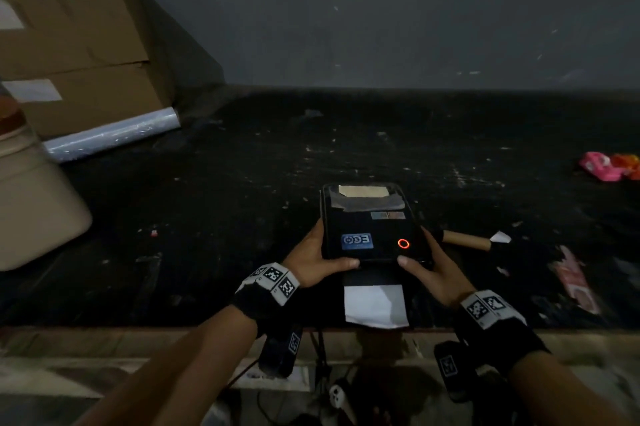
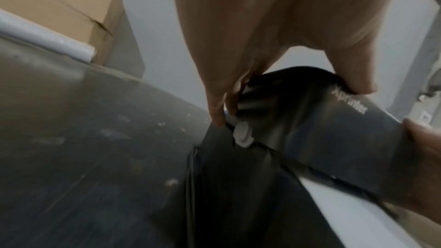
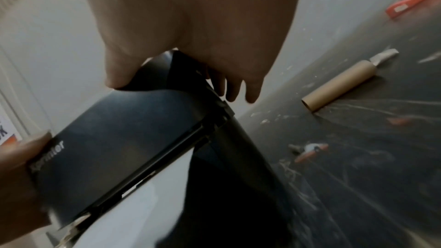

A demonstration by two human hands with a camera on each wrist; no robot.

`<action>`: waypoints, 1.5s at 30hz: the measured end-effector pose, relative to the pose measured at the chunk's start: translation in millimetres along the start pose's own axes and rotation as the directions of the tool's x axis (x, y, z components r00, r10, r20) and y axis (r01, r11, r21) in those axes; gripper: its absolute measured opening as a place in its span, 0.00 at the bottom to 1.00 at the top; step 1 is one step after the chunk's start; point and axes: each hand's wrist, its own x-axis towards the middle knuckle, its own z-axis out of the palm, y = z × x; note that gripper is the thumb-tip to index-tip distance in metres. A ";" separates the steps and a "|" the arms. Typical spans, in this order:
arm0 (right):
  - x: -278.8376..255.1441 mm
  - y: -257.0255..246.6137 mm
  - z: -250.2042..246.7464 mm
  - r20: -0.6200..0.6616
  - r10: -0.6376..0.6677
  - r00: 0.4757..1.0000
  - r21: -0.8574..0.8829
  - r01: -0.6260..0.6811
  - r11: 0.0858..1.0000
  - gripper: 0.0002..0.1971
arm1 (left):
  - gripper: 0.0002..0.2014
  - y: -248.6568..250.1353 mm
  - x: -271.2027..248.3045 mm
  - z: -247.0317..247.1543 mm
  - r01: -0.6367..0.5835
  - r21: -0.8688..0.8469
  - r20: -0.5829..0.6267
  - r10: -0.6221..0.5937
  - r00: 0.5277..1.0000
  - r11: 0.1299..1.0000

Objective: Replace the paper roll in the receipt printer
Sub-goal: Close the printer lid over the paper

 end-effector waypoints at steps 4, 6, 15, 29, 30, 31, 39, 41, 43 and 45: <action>-7.1 5.0 6.0 0.012 -0.003 1.000 0.089 0.002 0.996 0.41 | 0.48 -7.8 -5.5 8.8 -0.005 -0.024 -0.010 0.005 1.000 1.000; -7.7 4.6 7.9 0.015 -0.003 1.000 0.135 0.001 0.991 0.40 | 0.47 -8.5 -6.0 10.9 -0.015 -0.036 -0.016 0.015 1.000 0.999; -7.6 5.5 6.6 0.052 0.035 0.998 0.123 -0.041 0.991 0.42 | 0.49 -12.8 -6.6 16.6 -0.037 -0.069 -0.020 0.035 0.999 0.997; -8.7 6.7 10.5 0.000 -0.016 1.000 0.108 0.016 0.994 0.41 | 0.50 -20.7 -8.3 25.1 -0.068 -0.121 -0.100 0.057 0.993 0.990; -8.1 7.0 10.9 -0.003 -0.010 1.000 0.102 0.010 0.995 0.41 | 0.49 -21.8 -7.4 25.3 -0.071 -0.123 -0.106 0.058 0.993 0.990; -7.4 7.6 11.5 -0.010 -0.006 1.000 0.097 0.007 0.995 0.41 | 0.50 -22.4 -6.9 25.2 -0.074 -0.124 -0.108 0.060 0.992 0.990; -6.7 8.6 14.0 -0.053 -0.044 0.998 0.103 0.049 0.993 0.38 | 0.52 -26.9 -3.8 24.7 -0.083 -0.104 -0.121 0.070 0.990 0.991; -4.5 11.7 14.6 -0.055 -0.055 0.997 0.100 0.060 0.993 0.39 | 0.51 -28.0 -3.1 24.7 -0.080 -0.099 -0.118 0.068 0.991 0.992; -2.3 15.6 15.7 -0.066 -0.058 0.996 0.104 0.064 0.992 0.39 | 0.51 -28.6 -2.8 24.9 -0.072 -0.091 -0.120 0.061 0.991 0.993; -1.2 18.5 16.8 -0.073 -0.048 0.996 0.117 0.057 0.992 0.39 | 0.52 -29.6 -2.7 25.2 -0.069 -0.089 -0.125 0.058 0.991 0.994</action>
